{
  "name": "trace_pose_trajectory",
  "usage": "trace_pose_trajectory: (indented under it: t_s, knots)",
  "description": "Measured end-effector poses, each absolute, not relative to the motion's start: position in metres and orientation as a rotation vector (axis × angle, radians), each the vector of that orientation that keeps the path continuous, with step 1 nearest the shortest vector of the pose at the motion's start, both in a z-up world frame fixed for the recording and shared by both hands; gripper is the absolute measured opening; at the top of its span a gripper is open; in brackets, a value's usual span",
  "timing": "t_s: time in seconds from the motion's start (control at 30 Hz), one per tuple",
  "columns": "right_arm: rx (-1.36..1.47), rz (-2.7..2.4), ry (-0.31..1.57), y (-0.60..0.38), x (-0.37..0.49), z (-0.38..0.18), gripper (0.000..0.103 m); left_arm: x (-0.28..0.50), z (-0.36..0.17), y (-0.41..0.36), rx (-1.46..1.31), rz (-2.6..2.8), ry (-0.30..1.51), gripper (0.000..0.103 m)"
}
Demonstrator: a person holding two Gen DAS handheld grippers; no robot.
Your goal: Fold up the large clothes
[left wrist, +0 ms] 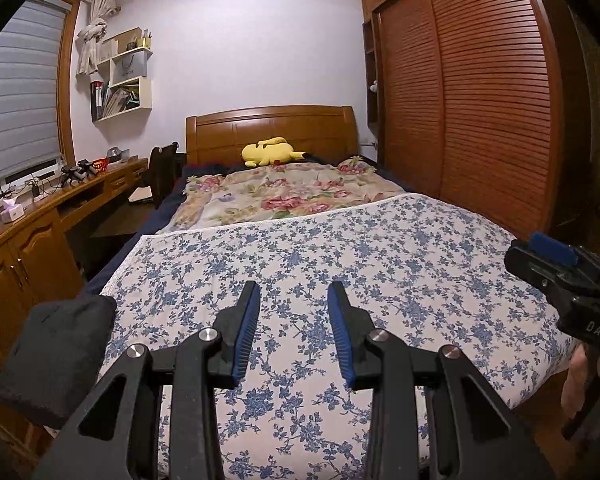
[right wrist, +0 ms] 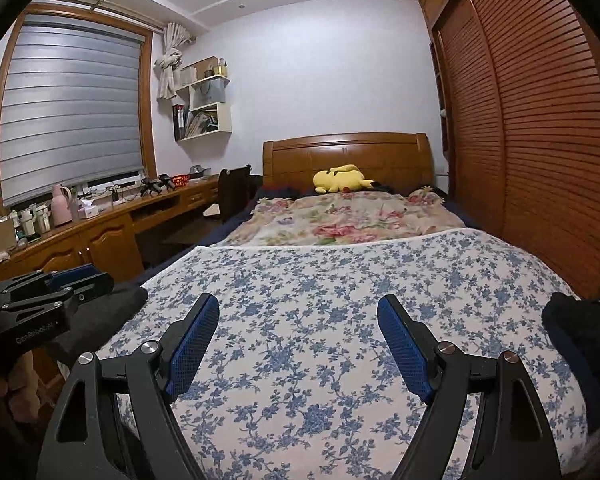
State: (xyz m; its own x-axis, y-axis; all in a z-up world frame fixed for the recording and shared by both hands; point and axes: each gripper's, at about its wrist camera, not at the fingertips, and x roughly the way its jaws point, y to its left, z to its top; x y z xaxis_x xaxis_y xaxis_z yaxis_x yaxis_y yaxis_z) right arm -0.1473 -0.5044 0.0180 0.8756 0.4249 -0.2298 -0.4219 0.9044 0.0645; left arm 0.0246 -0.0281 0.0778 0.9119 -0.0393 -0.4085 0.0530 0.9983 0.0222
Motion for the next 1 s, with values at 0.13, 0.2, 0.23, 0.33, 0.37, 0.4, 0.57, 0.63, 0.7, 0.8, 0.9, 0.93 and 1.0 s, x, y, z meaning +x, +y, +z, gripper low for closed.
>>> trace_pose_trajectory:
  t_s: [0.13,0.2,0.23,0.33,0.37,0.4,0.57,0.63,0.7,0.8,0.9,0.93,1.0]
  knots:
    - [0.016,0.445,0.244,-0.508,-0.151,0.020,0.083,0.024,0.078,-0.028,0.031,-0.046,0.419,0.036]
    - [0.018,0.443,0.243,-0.508,-0.148,0.023,0.083,0.024,0.078,-0.029,0.030,-0.044,0.420,0.036]
    - [0.020,0.444,0.244,-0.509,-0.147,0.024,0.083,0.023,0.078,-0.028,0.030,-0.044,0.420,0.036]
    - [0.020,0.445,0.243,-0.510,-0.147,0.024,0.083,0.023,0.078,-0.028,0.029,-0.045,0.419,0.036]
    - [0.021,0.446,0.242,-0.510,-0.147,0.025,0.083,0.023,0.078,-0.028,0.028,-0.046,0.419,0.036]
    - [0.020,0.446,0.241,-0.509,-0.147,0.025,0.083,0.023,0.078,-0.028,0.028,-0.046,0.418,0.036]
    - [0.020,0.449,0.239,-0.510,-0.147,0.025,0.083,0.023,0.079,-0.027,0.025,-0.044,0.416,0.036]
    - [0.018,0.450,0.239,-0.510,-0.147,0.024,0.083,0.023,0.079,-0.027,0.025,-0.044,0.415,0.036]
    - [0.016,0.450,0.237,-0.511,-0.147,0.024,0.083,0.023,0.079,-0.027,0.023,-0.045,0.416,0.036]
    - [0.016,0.449,0.238,-0.511,-0.146,0.024,0.083,0.024,0.079,-0.026,0.023,-0.044,0.415,0.036]
    - [0.017,0.451,0.238,-0.514,-0.144,0.024,0.083,0.023,0.079,-0.027,0.022,-0.043,0.415,0.036]
    - [0.017,0.453,0.238,-0.515,-0.145,0.023,0.083,0.023,0.079,-0.026,0.023,-0.044,0.415,0.036]
    - [0.016,0.454,0.237,-0.516,-0.144,0.023,0.083,0.023,0.079,-0.026,0.022,-0.044,0.414,0.036]
